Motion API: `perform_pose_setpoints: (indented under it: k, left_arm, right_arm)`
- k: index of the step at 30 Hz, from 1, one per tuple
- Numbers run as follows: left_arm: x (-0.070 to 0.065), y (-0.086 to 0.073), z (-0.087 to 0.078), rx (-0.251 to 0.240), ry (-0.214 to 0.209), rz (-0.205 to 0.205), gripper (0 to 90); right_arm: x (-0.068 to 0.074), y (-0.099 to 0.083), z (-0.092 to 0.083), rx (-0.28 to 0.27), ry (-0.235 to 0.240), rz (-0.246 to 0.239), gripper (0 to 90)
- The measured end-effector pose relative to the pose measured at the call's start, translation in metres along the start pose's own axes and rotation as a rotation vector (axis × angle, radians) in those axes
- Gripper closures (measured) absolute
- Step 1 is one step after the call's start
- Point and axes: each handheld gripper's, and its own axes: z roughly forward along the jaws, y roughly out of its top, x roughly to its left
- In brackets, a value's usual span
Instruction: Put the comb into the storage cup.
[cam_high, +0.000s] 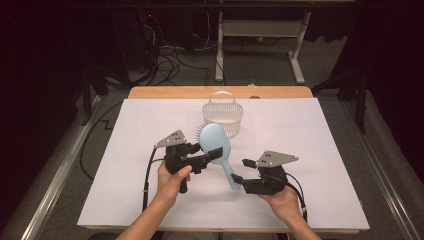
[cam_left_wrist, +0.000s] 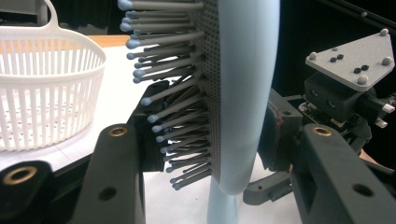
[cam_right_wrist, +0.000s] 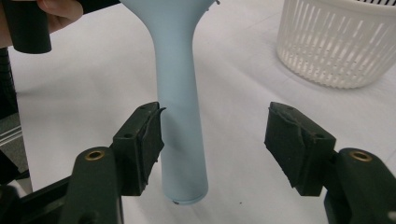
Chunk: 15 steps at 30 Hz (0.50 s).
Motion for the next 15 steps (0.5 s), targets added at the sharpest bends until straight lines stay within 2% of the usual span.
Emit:
perform_pose_setpoints:
  k: [3,7,12,15]
  left_arm:
    - [0.001,0.002,0.000,-0.005,0.009,0.003,52.2]
    - [0.000,0.002,-0.001,-0.003,0.011,0.004,52.2]
    - [0.000,0.002,-0.002,-0.002,0.014,0.006,52.1]
    - [-0.001,0.002,-0.001,-0.002,0.023,0.012,52.0]
  right_arm:
    - [-0.003,-0.002,-0.005,-0.033,0.017,0.013,35.5]
    - [-0.008,-0.006,-0.016,-0.058,0.003,-0.001,34.4]
    - [-0.016,-0.011,-0.031,-0.105,-0.011,0.034,33.9]
    - [-0.020,-0.016,-0.034,-0.113,-0.022,0.049,33.7]
